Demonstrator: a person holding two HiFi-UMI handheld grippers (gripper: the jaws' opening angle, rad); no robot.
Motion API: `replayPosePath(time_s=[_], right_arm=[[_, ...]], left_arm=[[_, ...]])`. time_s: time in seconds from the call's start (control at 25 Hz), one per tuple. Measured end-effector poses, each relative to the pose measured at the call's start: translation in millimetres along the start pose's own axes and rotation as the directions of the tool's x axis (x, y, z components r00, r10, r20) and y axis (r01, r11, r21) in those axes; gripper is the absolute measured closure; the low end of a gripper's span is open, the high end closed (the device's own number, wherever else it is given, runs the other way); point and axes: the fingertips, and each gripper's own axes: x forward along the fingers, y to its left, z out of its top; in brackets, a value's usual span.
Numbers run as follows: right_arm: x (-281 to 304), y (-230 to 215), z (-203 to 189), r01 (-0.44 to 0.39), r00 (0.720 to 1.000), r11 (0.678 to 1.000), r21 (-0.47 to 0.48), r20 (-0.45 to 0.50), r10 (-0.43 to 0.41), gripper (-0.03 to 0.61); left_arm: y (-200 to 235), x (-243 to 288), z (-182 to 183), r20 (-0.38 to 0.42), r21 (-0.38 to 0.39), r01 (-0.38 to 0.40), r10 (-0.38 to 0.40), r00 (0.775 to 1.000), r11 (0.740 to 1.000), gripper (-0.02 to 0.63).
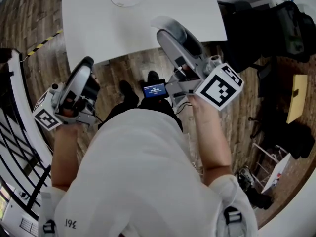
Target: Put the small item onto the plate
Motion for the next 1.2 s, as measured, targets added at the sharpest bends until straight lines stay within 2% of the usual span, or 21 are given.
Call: replayPosePath(time_s=[0.56, 0.84, 1.04, 1.2], right_arm=[[45.5, -57.2, 20.5, -0.047, 0.991, 0.999, 0.013, -0.123, 0.048, 0.261], [63.9, -78.1, 23.7, -0.030, 0.985, 0.999, -0.046, -0.174, 0.021, 0.260], [67.9, -84.3, 18.2, -0.017, 0.980, 0.998, -0.056, -0.197, 0.005, 0.259], [82.3, -105.3, 14.1, 0.001, 0.976, 0.999, -0.049, -0.218, -0.012, 0.260]], left_arm=[[38.8, 34.3, 10.8, 0.076, 0.023, -0.099, 0.097, 0.992, 0.995, 0.517], [59.5, 45.5, 16.7, 0.069, 0.016, -0.120, 0.118, 0.991, 0.993, 0.517], [65.3, 49.8, 17.9, 0.058, 0.014, -0.124, 0.123, 0.991, 0.992, 0.517], [87.2, 58.5, 20.3, 0.045, -0.002, -0.128, 0.128, 0.991, 0.992, 0.517]])
